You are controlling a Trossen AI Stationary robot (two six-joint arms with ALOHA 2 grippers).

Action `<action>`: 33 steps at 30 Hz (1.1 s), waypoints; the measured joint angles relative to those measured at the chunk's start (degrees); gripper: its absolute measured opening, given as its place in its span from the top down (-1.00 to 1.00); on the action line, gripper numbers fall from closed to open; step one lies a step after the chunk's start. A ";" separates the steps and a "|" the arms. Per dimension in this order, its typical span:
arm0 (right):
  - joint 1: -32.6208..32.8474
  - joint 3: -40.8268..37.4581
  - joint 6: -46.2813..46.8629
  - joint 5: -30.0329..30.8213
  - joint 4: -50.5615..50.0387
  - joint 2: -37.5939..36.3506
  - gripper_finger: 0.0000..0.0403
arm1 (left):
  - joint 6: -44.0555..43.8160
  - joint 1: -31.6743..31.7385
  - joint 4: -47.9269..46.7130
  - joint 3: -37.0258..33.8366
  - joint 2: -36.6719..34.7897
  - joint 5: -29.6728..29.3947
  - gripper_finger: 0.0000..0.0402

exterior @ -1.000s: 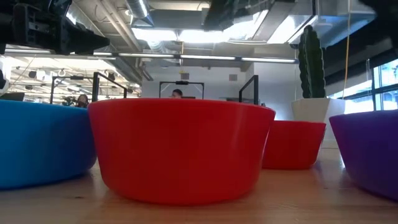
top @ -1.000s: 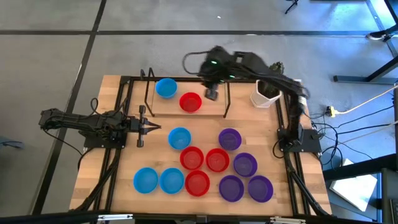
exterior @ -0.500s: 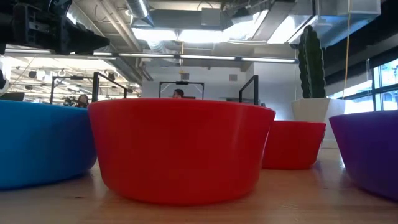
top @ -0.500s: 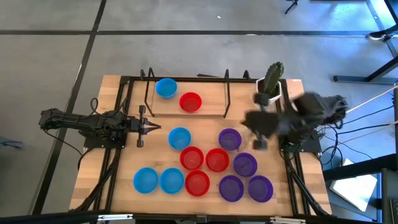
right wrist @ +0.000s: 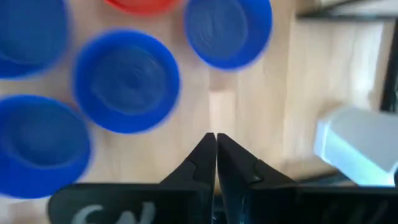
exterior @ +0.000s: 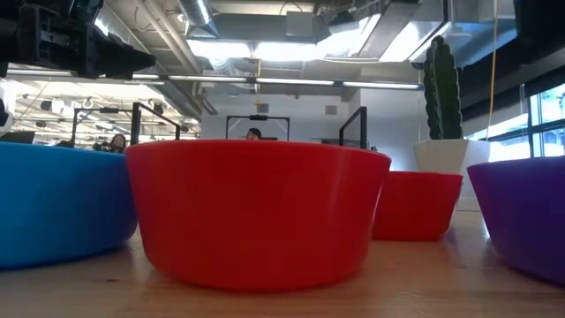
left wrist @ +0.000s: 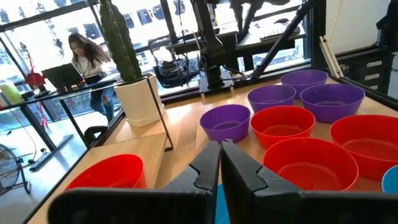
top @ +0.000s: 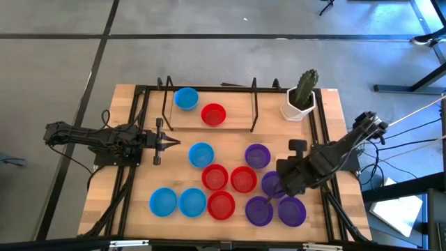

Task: Pick & Place Mini bowls
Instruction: Put the violet bowl on the shelf

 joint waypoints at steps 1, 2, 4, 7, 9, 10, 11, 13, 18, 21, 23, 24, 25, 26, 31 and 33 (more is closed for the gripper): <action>-0.20 -1.86 0.19 -1.22 0.29 -0.18 0.92 | -0.20 0.00 -0.01 0.00 0.00 0.01 0.94; -0.20 -3.59 0.28 -3.83 1.57 -0.26 0.92 | -0.59 0.00 -0.01 0.00 0.00 0.00 0.94; -0.07 -7.24 0.24 -11.94 5.30 -0.19 0.92 | -1.30 0.00 -0.04 0.00 0.00 0.00 0.95; 0.97 -12.41 2.89 -23.61 12.70 -0.08 0.92 | -1.29 0.00 -0.25 0.00 0.00 0.01 0.96; 1.71 -15.07 7.86 -26.88 16.44 -0.10 0.90 | -1.22 0.00 -0.22 0.00 0.00 0.00 0.95; 1.83 -16.21 9.92 -28.05 18.57 -0.07 0.89 | -1.26 0.00 -0.17 0.00 0.00 0.00 0.94; 1.97 -17.12 11.13 -28.81 20.22 0.05 0.86 | -1.51 0.00 -0.07 0.00 0.00 0.00 0.94; 2.04 -18.72 12.18 -29.10 21.22 0.10 0.78 | -1.96 0.00 0.01 0.00 0.00 0.00 0.94; 2.21 -22.03 13.94 -28.92 22.39 0.12 0.47 | -2.81 -0.01 -0.01 0.00 0.00 0.00 0.96; 2.18 -23.89 16.34 -30.21 26.09 0.12 0.26 | -2.99 0.00 -0.01 0.00 0.00 0.00 0.96; 2.19 -24.93 16.46 -31.06 28.48 0.12 0.13 | -2.99 0.00 -0.01 0.00 0.00 0.00 0.95; 2.21 -25.37 16.46 -31.07 29.33 0.12 0.08 | -2.99 0.00 0.01 0.00 0.00 0.00 0.94; 2.21 -25.92 16.43 -30.87 30.40 0.12 0.03 | -2.99 0.00 0.01 0.00 0.00 0.00 0.94; 2.21 -26.46 16.40 -30.82 31.16 0.12 -0.01 | -2.99 0.00 0.01 0.00 0.00 0.00 0.94; 3.12 -29.86 16.55 -30.85 35.77 0.12 -0.15 | -2.99 0.00 -0.01 0.00 0.00 0.00 0.95; 3.59 -31.20 16.60 -30.87 37.68 0.12 -0.17 | -3.01 0.00 0.01 0.00 0.00 0.00 0.96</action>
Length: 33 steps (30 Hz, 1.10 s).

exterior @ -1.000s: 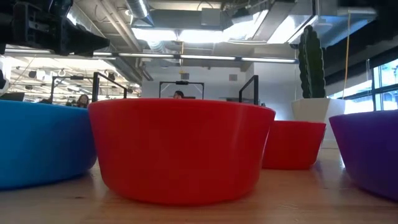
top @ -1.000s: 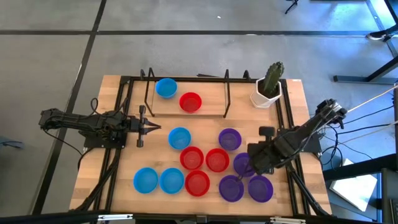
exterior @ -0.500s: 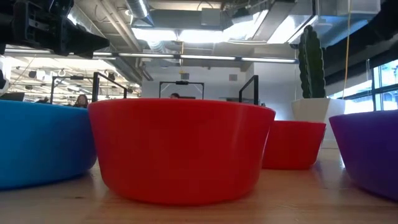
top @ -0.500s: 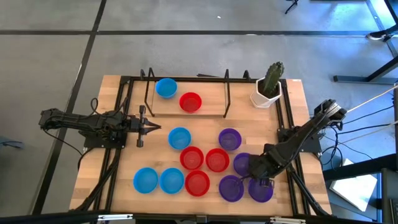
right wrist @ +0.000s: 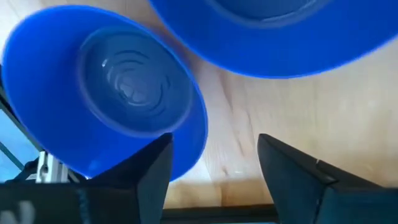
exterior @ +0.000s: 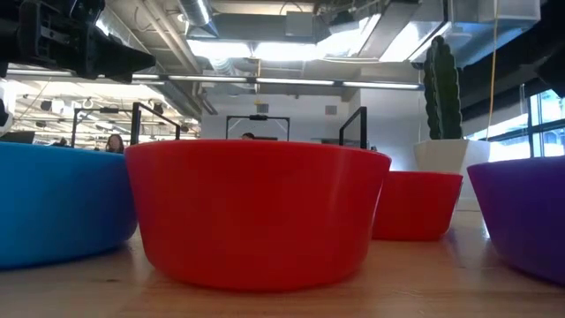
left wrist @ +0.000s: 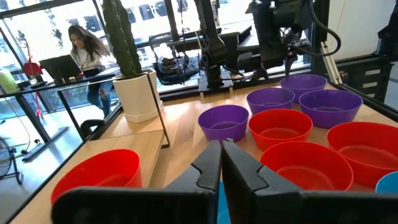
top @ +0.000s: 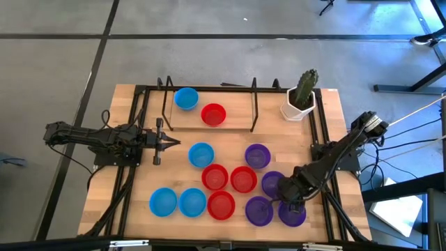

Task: Pick & Place Mini bowls
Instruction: Put the violet bowl on the shelf

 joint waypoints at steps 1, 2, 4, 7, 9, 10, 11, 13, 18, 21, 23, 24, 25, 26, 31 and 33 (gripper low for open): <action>0.24 -0.66 0.22 0.00 0.93 0.00 -0.17 | -0.02 0.00 0.00 0.00 0.00 0.00 0.96; 0.39 -1.45 0.51 0.00 1.98 0.00 -0.17 | -0.01 0.00 0.00 0.00 0.00 0.00 0.95; 0.49 -2.74 0.73 0.00 3.77 0.00 -0.16 | 0.00 0.00 0.00 0.00 0.00 0.00 0.95; 0.49 -4.07 0.75 0.00 5.99 0.02 -0.15 | 0.00 0.00 -0.01 0.00 0.00 0.00 0.94; 0.49 -4.90 0.77 0.02 6.55 0.02 -0.14 | 0.00 0.00 -0.01 0.00 0.00 0.00 0.94; 0.49 -5.26 0.77 0.04 6.73 0.02 -0.13 | 0.00 0.00 0.00 0.00 0.00 0.00 0.95; 0.49 -5.68 0.79 0.04 6.85 0.02 -0.13 | 0.00 0.00 -0.02 0.00 0.00 0.00 0.95; 0.49 -6.51 1.03 0.03 6.73 0.02 -0.10 | 0.00 0.00 0.00 0.00 0.00 0.00 0.96; 0.49 -6.94 1.32 0.05 6.78 0.02 0.08 | 0.00 0.00 0.00 0.00 0.00 0.00 0.95; 0.49 -6.94 1.49 -0.67 6.75 0.02 0.27 | 0.00 -0.02 0.00 0.00 0.00 0.00 0.94; 0.49 -6.94 1.10 -1.43 6.75 0.02 0.43 | 0.00 0.00 0.00 0.00 0.00 0.00 0.94; 0.49 -6.94 0.81 -1.85 6.74 0.02 0.52 | 0.00 0.00 0.00 0.00 0.00 0.00 0.95; 0.49 -6.94 0.41 -2.26 6.71 0.02 0.61 | 0.00 0.00 0.00 0.00 0.00 -0.01 0.95; 0.49 -6.94 -0.32 -2.78 6.77 0.02 0.71 | 0.00 0.00 0.00 0.00 0.00 0.00 0.96; 0.49 -6.90 -1.76 -6.82 6.77 0.02 0.93 | 0.00 0.00 0.00 0.00 0.00 0.00 0.95; 0.49 -6.90 -1.76 -8.33 6.11 0.02 0.91 | 0.00 0.00 0.00 0.00 0.00 0.00 0.94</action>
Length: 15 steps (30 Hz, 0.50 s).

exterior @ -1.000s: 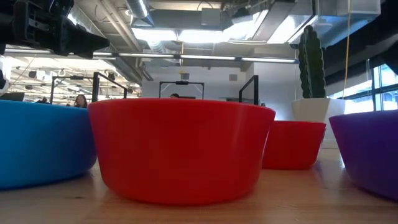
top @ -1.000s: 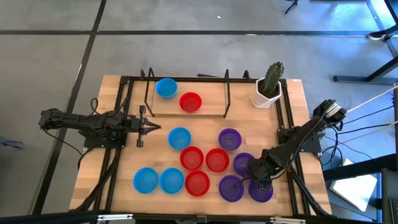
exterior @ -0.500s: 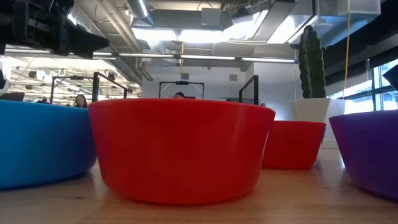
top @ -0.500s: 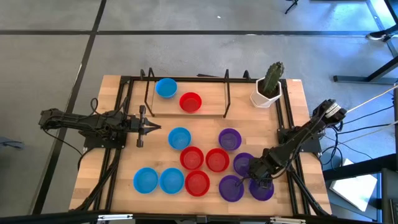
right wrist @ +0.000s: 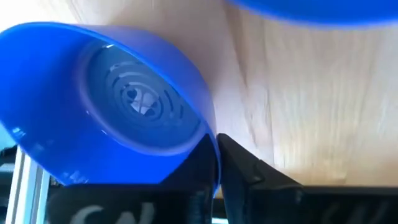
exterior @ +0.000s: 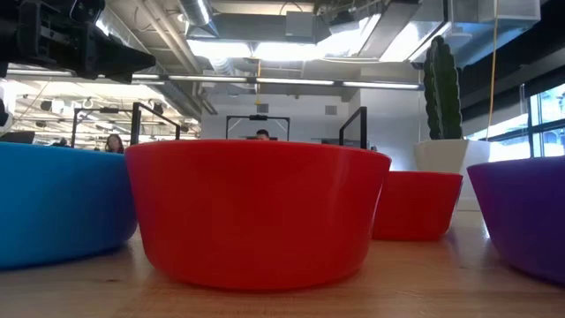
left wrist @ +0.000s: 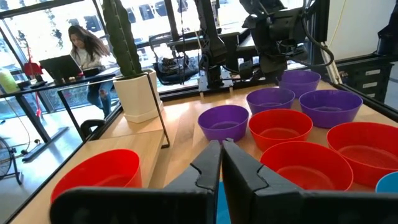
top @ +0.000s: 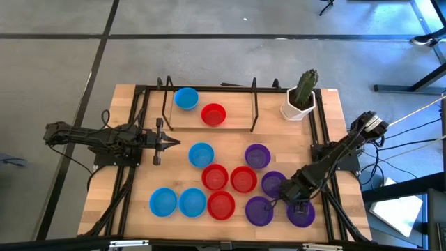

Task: Pick & Place Mini bowls
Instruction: Put the violet bowl on the shelf

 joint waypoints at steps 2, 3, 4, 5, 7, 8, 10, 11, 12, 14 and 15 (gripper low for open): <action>0.00 0.40 -0.55 -1.45 -1.22 0.01 0.93 | 0.00 -0.01 0.00 0.00 0.00 0.00 0.94; 0.00 0.93 -1.58 -1.75 -1.66 0.02 0.95 | 0.01 -0.02 0.00 0.00 0.00 0.00 0.94; 0.00 1.78 -2.94 -1.85 -1.86 0.02 0.96 | 0.00 0.00 0.00 0.00 -0.02 0.00 0.95; 0.00 2.79 -4.66 -1.67 -1.98 0.02 0.97 | 0.02 0.00 0.00 0.00 0.00 0.00 0.95; 0.00 5.74 -8.55 0.00 -2.93 0.02 0.95 | 0.00 0.00 0.02 0.00 0.00 0.00 0.96; -0.15 7.57 -10.50 1.04 -3.45 0.02 0.95 | 0.01 0.00 0.00 0.00 -0.01 0.00 0.96; -0.65 12.27 -14.94 3.15 -4.75 0.02 0.97 | 0.02 -0.01 0.02 0.00 -0.02 0.00 0.95; -0.89 15.02 -17.60 4.85 -5.90 0.02 0.97 | 0.02 0.00 0.02 0.00 -0.02 0.00 0.95; -1.13 18.01 -20.34 7.08 -7.34 0.02 0.97 | 0.02 -0.01 0.02 0.00 -0.01 0.00 0.94; -1.82 24.29 -25.47 12.55 -10.49 0.02 0.97 | 0.15 0.00 0.02 0.00 0.00 0.00 0.94; -2.30 27.27 -27.58 15.08 -11.86 0.02 0.97 | 0.46 0.00 0.02 0.00 -0.01 0.00 0.94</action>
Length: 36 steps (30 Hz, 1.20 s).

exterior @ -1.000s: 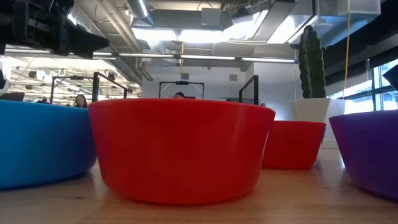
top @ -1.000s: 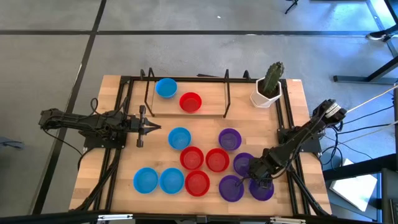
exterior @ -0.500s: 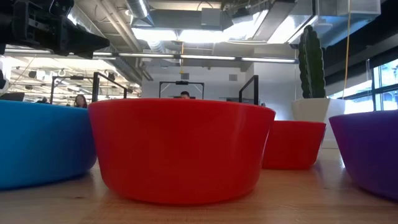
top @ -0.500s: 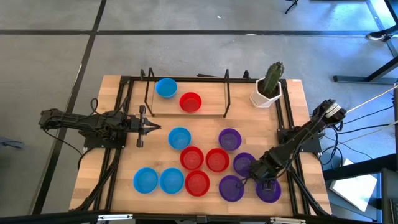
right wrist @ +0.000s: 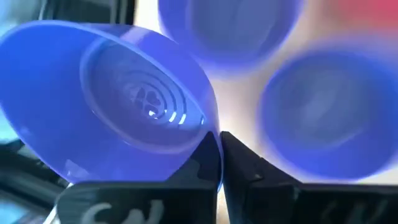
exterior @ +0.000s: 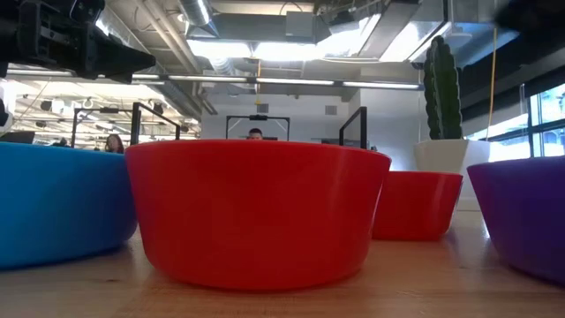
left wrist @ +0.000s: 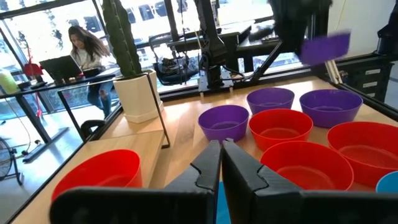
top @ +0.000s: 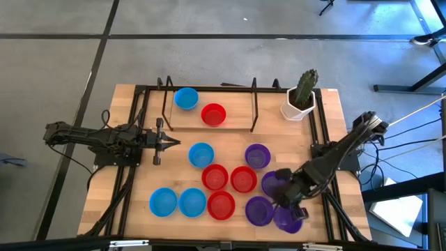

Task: Pick & Place Mini bowls
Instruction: Put the violet bowl on the shelf

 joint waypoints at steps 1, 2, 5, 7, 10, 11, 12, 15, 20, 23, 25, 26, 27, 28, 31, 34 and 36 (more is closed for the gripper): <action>-0.65 3.35 -2.15 1.93 -1.74 0.00 0.97 | 0.02 0.00 0.00 0.00 0.01 0.00 0.94; -1.32 6.45 -4.24 3.88 -3.31 0.00 0.98 | 0.02 0.00 0.00 0.00 0.01 0.00 0.95; -3.96 15.42 -9.97 12.14 -6.10 0.00 0.98 | 0.15 0.00 0.00 0.00 -0.01 0.00 0.96; -6.34 21.02 -12.26 19.62 -6.34 0.00 0.98 | 0.54 0.00 0.00 0.00 -0.01 0.00 0.96; -11.74 27.95 -13.39 27.09 -6.63 0.00 0.99 | 0.62 0.00 0.00 0.00 0.00 0.00 0.94; -14.08 29.72 -13.53 28.14 -6.89 0.00 0.99 | 0.61 0.00 -0.02 0.00 -0.01 0.00 0.94; -16.61 31.21 -14.07 28.78 -7.02 0.01 0.99 | 0.59 0.00 0.00 0.00 -0.01 0.00 0.94; -25.40 34.39 -18.59 29.38 -6.91 0.09 0.99 | 0.59 -0.01 0.00 0.00 0.00 0.00 0.95; -43.38 38.88 -25.15 24.42 -4.85 2.59 0.99 | 0.59 -0.02 0.00 0.00 0.01 0.00 0.96; -52.31 42.33 -27.34 23.07 -3.78 7.53 0.99 | 0.61 -0.01 -0.01 0.00 0.01 0.00 0.94; -56.64 45.45 -29.18 21.21 -3.81 12.06 0.99 | 0.90 0.00 -0.02 0.00 0.01 0.02 0.94; -58.23 47.24 -30.02 20.33 -3.84 14.49 0.99 | 0.96 0.00 -0.02 0.00 0.01 0.01 0.94; -59.63 49.39 -30.81 19.77 -4.06 17.22 0.99 | 0.97 -0.01 0.00 0.00 0.01 0.02 0.94; -60.76 51.80 -31.81 19.39 -4.78 20.02 0.99 | 1.04 0.00 -0.02 0.00 0.01 0.00 0.95; -62.94 59.55 -36.56 18.78 -8.80 28.57 0.99 | 1.07 -0.01 -0.02 0.00 0.01 0.02 0.96; -63.91 64.14 -42.99 20.56 -11.89 35.30 0.99 | 1.09 -0.01 -0.03 0.00 0.01 0.01 0.95; -64.21 62.14 -49.71 21.45 -10.87 36.88 0.99 | 1.76 0.00 -0.04 0.00 0.01 0.01 0.94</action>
